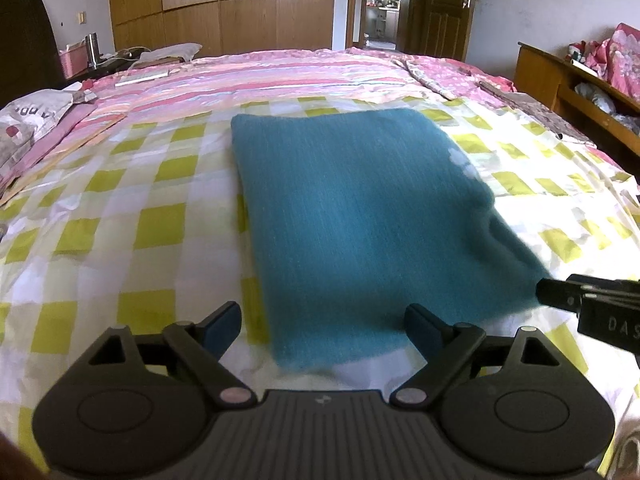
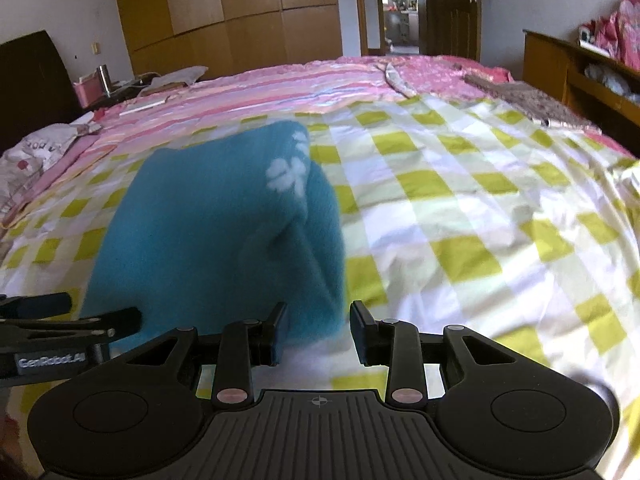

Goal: Fold small clothes

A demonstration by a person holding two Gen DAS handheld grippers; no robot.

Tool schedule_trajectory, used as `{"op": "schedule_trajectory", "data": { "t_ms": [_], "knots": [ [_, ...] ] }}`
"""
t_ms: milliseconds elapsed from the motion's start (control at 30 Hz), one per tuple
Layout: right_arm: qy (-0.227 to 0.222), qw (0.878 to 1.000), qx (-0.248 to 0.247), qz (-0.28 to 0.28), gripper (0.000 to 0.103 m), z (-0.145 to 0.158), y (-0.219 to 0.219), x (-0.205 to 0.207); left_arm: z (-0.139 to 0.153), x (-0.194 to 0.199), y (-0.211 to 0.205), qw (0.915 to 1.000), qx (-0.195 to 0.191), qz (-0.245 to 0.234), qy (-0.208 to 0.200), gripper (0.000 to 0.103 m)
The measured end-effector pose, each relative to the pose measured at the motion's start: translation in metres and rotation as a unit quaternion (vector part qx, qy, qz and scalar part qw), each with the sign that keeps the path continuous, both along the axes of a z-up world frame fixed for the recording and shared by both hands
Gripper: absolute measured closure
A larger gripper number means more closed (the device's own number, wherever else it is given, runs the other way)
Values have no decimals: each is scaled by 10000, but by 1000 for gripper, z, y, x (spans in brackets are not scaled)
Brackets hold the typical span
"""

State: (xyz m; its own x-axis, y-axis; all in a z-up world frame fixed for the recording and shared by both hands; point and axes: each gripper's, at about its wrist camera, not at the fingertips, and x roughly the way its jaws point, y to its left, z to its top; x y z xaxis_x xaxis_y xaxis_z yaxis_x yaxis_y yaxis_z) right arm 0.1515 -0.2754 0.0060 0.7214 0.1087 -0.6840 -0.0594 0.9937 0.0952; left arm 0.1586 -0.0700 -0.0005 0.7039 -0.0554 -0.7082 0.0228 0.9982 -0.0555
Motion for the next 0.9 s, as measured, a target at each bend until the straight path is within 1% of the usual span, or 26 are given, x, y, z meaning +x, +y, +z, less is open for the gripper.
{"op": "schedule_trajectory", "data": {
  "t_ms": [233,533,733,900],
  "knots": [
    [41,9999,95,108,69,-2,11,-22,-3,-14,-6,9999,26,-111,106,9],
    [94,9996,192,188,68,-4,21,-43,-4,-29,-10,9997,43,-204,107,7],
    [110,9995,240,157,66,-5,24,-53,-5,-38,-13,9995,188,-237,85,5],
    [138,9994,288,96,66,-6,25,-60,-6,-44,-12,9996,136,-246,90,5]
  ]
}}
